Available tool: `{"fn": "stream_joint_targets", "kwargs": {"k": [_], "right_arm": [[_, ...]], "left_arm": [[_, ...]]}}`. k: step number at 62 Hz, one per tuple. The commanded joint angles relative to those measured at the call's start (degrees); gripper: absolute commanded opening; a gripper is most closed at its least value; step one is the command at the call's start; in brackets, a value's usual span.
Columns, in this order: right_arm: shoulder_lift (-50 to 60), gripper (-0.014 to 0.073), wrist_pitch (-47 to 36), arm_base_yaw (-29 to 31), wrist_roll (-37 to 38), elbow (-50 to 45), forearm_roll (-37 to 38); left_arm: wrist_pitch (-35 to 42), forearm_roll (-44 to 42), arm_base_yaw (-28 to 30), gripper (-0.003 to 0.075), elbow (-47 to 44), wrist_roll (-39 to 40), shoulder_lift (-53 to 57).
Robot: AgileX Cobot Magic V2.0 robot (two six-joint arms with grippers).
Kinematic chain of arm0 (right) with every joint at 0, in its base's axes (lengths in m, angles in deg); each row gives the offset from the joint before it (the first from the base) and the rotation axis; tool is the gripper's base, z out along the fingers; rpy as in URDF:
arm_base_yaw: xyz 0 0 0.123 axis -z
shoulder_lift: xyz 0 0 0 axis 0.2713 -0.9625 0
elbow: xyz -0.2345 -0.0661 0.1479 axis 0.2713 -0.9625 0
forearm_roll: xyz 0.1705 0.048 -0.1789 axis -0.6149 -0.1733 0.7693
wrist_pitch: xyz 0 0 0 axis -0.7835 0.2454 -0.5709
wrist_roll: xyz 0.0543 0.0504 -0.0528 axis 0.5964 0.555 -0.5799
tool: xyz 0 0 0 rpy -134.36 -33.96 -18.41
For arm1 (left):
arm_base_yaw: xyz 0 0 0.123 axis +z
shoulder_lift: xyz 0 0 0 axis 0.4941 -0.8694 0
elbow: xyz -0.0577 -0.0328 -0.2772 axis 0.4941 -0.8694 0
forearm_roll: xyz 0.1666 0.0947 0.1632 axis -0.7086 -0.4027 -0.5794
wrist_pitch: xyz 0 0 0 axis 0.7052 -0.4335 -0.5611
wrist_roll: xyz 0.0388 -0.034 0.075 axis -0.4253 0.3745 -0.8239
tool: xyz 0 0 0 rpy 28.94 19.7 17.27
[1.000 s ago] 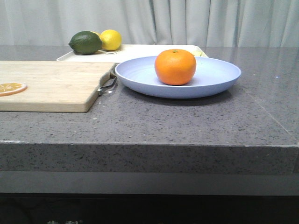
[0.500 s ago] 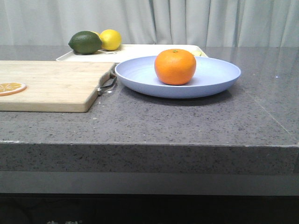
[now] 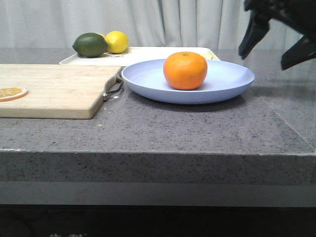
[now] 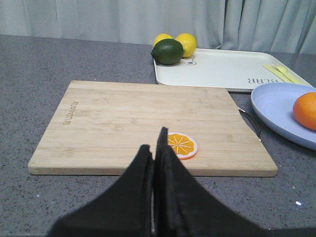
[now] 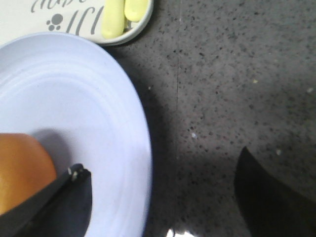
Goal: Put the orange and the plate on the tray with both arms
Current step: 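Lower the right gripper to the plate rim farthest from the orange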
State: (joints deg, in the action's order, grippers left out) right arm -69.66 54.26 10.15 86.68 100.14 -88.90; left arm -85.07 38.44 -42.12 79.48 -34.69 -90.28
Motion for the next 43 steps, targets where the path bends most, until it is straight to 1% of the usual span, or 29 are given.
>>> {"fn": "stream_joint_targets", "kwargs": {"k": [1, 6, 11, 20, 22, 29, 38, 43], "right_arm": [[-1.27, 0.0600, -0.18, -0.17, -0.53, 4.61, -1.89], [-3.53, 0.0589, 0.36, -0.88, -0.53, 6.03, -2.02], [-4.90, 0.0545, 0.52, -1.61, -0.53, 7.10, -2.02], [-5.93, 0.0384, 0.58, -1.93, -0.53, 7.48, -2.81], [-5.93, 0.0332, 0.58, -1.93, -0.53, 7.48, -2.81], [-5.93, 0.0196, 0.58, -1.93, -0.53, 7.48, -2.81], [-5.93, 0.0055, 0.58, -1.93, -0.53, 7.48, -2.81], [-5.93, 0.0015, 0.82, -1.93, -0.53, 7.48, -2.87]], "left_arm": [[4.74, 0.24, 0.13, -0.0018, 1.38, 0.41, -0.70], [4.74, 0.24, 0.13, -0.0018, 1.38, 0.41, -0.70], [4.74, 0.24, 0.13, -0.0018, 1.38, 0.41, -0.70], [4.74, 0.24, 0.13, -0.0018, 1.38, 0.41, -0.70], [4.74, 0.24, 0.13, -0.0018, 1.38, 0.41, -0.70], [4.74, 0.24, 0.13, -0.0018, 1.38, 0.41, -0.70], [4.74, 0.24, 0.13, -0.0018, 1.38, 0.41, -0.70], [4.74, 0.24, 0.13, -0.0018, 1.38, 0.41, -0.70]]}}
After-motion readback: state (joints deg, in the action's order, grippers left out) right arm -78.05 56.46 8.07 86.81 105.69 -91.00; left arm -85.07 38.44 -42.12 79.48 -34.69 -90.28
